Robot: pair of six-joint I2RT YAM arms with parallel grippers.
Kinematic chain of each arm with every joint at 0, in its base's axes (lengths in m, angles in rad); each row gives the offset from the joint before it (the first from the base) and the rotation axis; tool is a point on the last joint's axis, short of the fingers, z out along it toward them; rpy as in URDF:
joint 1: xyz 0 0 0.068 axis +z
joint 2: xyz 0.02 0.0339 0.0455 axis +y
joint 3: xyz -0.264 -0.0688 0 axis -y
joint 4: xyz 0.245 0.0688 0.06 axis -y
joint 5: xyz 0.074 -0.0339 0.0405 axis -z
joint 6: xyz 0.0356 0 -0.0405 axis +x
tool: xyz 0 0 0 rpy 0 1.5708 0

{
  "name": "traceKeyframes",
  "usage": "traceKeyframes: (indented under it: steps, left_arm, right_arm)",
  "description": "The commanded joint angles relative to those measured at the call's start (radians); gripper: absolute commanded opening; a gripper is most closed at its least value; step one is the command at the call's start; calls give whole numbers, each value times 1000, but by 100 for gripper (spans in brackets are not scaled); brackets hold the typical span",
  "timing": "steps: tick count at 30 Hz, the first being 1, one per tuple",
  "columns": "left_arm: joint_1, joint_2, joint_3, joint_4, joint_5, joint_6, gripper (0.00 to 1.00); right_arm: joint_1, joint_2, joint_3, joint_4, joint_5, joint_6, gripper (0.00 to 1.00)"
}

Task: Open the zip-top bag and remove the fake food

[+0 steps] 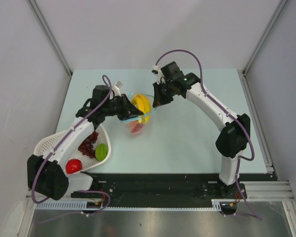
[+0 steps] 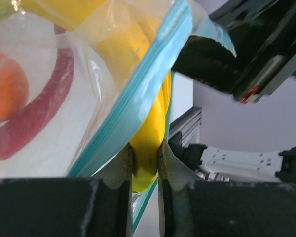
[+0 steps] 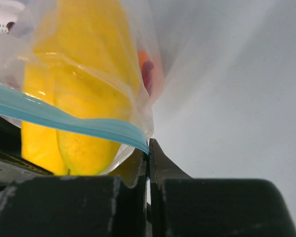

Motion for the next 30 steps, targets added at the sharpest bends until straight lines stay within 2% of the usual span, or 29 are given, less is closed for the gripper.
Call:
traceKeyframes:
  steps: [1,5,8,13,17,24,30]
  left_arm:
    - [1,-94,6,138,-147,-164,0]
    - [0,-79,65,112,-236,-145,0]
    - [0,-64,80,98,-218,-154,0]
    - [0,-87,50,86,-57,-249,0]
    - [0,-119,25,29,57,-246,0]
    - [-20,-162,-44,26,330,-156,0]
    - [-38,-289,-26,-76,375,-14,0]
  right_arm:
    - [55,-58,-17,1,4,-12,0]
    - [73,-122,-99,15,-9,0,0]
    - [72,-153,-151,58,-6,19,0]
    - [41,-107,-102,61,-6,19,0]
    - [-22,-50,-26,52,-32,26,0]
    - [-76,69,139,27,-106,53,0]
    - [-77,167,258,-5,-121,83,0]
